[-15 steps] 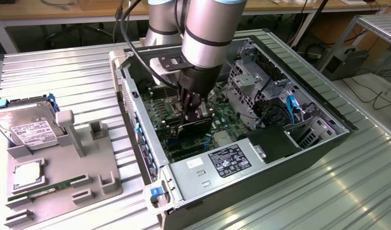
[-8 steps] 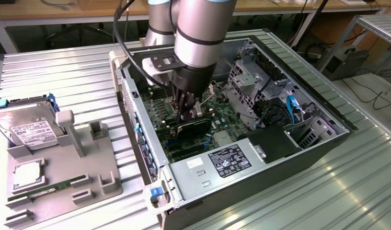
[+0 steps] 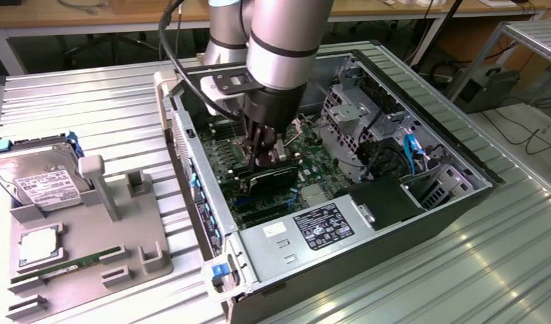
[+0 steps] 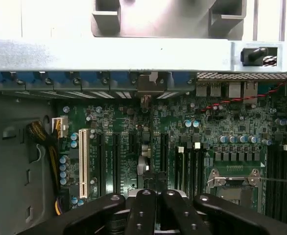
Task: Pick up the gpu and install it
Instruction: 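Press down on the gpu until it lock into place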
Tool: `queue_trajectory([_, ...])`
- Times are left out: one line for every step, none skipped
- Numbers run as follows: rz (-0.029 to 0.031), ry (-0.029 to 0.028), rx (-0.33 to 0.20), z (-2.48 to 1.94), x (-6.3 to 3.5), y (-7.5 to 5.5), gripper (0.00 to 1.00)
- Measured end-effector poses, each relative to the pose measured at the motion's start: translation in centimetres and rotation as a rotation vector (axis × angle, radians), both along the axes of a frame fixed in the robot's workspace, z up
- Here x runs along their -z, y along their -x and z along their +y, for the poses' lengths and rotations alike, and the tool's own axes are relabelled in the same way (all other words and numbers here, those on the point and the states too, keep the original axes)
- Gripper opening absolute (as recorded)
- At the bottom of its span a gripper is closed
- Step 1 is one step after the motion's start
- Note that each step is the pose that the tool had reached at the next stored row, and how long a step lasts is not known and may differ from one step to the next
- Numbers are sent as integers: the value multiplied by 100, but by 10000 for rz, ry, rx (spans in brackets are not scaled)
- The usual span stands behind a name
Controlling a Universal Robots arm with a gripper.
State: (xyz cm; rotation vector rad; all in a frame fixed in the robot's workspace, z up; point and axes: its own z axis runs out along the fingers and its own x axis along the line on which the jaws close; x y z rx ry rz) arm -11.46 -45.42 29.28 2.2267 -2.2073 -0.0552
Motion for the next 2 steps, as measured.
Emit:
queue_trajectory([-1,0,0,0,0,0,11])
queue_trajectory([0,0,0,0,0,0,11])
